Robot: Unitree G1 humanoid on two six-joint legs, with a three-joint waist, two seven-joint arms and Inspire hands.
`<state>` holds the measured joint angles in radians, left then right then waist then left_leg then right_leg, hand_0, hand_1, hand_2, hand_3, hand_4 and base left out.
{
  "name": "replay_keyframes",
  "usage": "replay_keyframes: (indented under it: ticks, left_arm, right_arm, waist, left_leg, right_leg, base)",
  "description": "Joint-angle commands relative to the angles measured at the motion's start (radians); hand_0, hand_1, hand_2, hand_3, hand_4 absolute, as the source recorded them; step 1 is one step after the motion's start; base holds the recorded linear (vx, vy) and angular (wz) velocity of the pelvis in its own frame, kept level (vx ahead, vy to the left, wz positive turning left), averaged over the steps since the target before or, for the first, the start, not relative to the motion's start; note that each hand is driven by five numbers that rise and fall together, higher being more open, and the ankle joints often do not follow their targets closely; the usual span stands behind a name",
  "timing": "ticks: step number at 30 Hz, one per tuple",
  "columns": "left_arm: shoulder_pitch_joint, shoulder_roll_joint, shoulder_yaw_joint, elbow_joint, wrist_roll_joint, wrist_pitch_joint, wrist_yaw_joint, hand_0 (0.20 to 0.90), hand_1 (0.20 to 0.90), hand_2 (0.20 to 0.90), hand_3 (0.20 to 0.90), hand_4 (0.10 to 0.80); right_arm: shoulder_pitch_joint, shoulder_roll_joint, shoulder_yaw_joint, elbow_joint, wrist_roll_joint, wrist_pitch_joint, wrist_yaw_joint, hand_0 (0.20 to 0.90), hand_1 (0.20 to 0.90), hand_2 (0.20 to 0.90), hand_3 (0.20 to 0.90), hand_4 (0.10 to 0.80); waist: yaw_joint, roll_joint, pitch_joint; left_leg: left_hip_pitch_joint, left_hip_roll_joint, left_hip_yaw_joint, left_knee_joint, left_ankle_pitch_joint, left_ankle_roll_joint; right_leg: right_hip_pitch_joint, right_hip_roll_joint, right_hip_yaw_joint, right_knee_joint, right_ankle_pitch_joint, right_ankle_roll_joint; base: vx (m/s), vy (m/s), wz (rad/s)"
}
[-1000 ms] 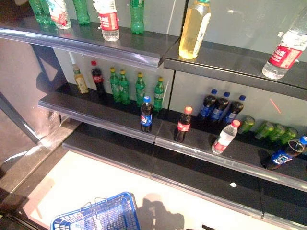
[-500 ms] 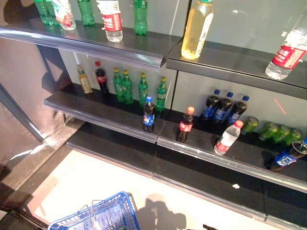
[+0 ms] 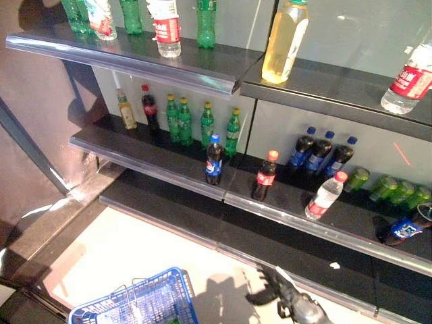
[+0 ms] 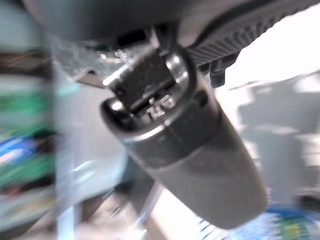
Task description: Pick up the drink and place into the basket.
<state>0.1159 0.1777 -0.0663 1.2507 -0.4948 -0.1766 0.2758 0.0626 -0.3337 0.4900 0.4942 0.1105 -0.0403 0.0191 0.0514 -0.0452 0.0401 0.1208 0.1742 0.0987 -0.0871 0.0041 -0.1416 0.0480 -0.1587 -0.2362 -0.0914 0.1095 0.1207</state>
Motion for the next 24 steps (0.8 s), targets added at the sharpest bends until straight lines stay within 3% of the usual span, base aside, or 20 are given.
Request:
replay_keyframes:
  ticks: [1, 9, 18, 24]
  left_arm:
    - [-0.054, 0.031, -0.008, -0.022, 0.021, -0.068, 0.007, 0.3, 0.3, 0.3, 0.2, 0.1]
    - [0.001, -0.001, 0.035, -0.032, 0.026, -0.083, 0.017, 0.3, 0.3, 0.3, 0.2, 0.1]
    - [0.028, -0.014, 0.025, -0.047, 0.061, -0.084, 0.006, 0.3, 0.3, 0.3, 0.2, 0.1]
    - [-0.006, -0.014, -0.033, -0.089, 0.038, -0.076, 0.008, 0.3, 0.3, 0.3, 0.2, 0.1]
  right_arm:
    - [-0.092, -0.071, -0.014, -0.256, 0.027, -0.068, -0.004, 0.9, 0.9, 0.9, 0.9, 0.8]
    - [-0.156, -0.13, -0.196, -0.64, 0.105, -0.149, -0.073, 0.9, 0.9, 0.9, 0.9, 0.8]
    - [-0.22, -0.107, -0.283, -0.69, 0.056, -0.191, -0.352, 0.9, 0.9, 0.9, 0.9, 0.8]
    - [-0.326, -0.081, -0.254, -0.638, 0.001, -0.226, -0.525, 0.9, 0.9, 0.9, 0.9, 0.8]
  waist:
    - [-0.009, -0.014, 0.039]
    - [-0.024, -0.001, 0.034]
    - [-0.004, 0.011, 0.051]
    - [0.015, 0.024, 0.147]
  left_leg:
    - [-0.063, 0.026, -0.011, 0.0, 0.062, 0.033]
    - [-0.043, 0.037, 0.015, 0.008, 0.054, 0.034]
    - [-0.065, 0.036, -0.004, 0.071, 0.039, 0.036]
    - [-0.175, 0.026, -0.058, 0.246, 0.007, 0.03]
  right_leg:
    - [0.04, -0.072, 0.019, 0.011, -0.025, 0.04]
    - [0.039, -0.076, 0.043, 0.025, -0.038, 0.037]
    - [0.027, -0.073, 0.043, 0.094, -0.078, 0.016]
    - [-0.047, -0.075, 0.053, 0.24, -0.124, -0.017]
  base:
    - [0.0, 0.0, 0.0]
    - [0.06, 0.03, -0.02]
    - [0.057, 0.024, -0.04]
    - [-0.033, 0.018, 0.05]
